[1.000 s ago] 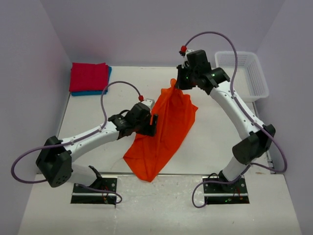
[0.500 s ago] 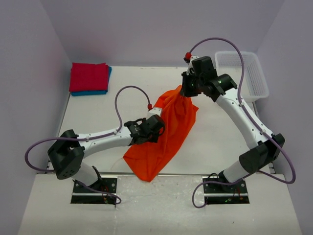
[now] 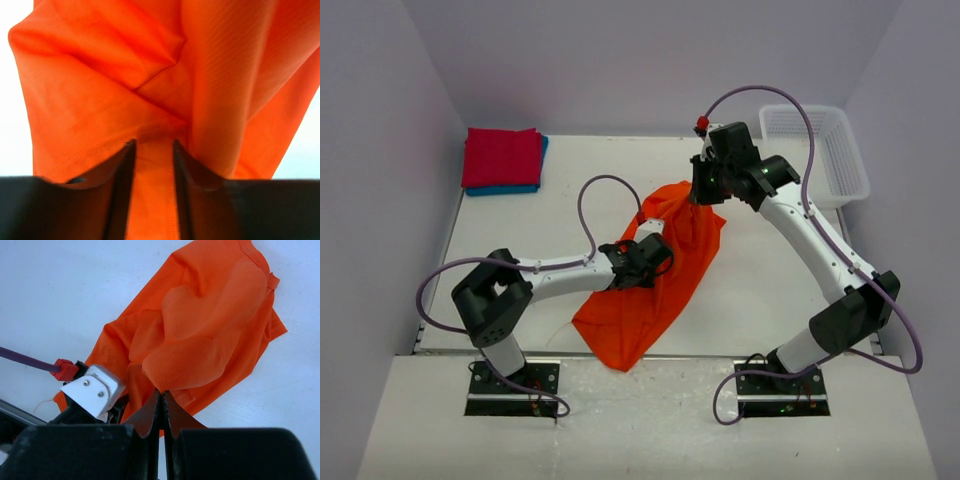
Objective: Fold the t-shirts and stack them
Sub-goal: Flatten out the tshirt
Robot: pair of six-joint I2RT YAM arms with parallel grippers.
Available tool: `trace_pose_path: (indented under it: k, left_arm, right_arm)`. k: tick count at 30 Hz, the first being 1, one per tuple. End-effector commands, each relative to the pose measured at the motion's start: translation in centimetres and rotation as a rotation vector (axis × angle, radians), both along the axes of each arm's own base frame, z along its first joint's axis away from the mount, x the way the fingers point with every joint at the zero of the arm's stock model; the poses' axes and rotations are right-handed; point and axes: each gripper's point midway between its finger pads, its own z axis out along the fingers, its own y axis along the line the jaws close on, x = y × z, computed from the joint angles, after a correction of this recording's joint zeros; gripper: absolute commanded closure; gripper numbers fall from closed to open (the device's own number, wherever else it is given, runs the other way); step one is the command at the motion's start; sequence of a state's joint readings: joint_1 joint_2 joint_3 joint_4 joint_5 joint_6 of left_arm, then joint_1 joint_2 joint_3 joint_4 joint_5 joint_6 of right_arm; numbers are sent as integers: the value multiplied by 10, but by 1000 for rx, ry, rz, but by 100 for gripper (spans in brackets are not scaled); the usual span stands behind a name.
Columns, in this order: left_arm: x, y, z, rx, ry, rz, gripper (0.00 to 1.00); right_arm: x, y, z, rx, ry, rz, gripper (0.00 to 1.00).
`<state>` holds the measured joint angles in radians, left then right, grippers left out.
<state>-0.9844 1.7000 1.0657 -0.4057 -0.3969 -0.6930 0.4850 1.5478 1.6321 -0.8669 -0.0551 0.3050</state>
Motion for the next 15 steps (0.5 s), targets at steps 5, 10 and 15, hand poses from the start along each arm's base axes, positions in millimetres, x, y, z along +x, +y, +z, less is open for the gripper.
trace_pose_path:
  k: [5,10,15]
  left_arm:
    - [22,-28,15,-53,-65,-2,47]
    - [25,-28,4,-22,-60,-1,43]
    - [28,-24,-7,17,-62,11,52]
  right_arm:
    - [-4,1,16,35,-51,28,100]
    - [-6,2,15,42,-47,38,100]
    - [-7,2,20,53,-57,38,100]
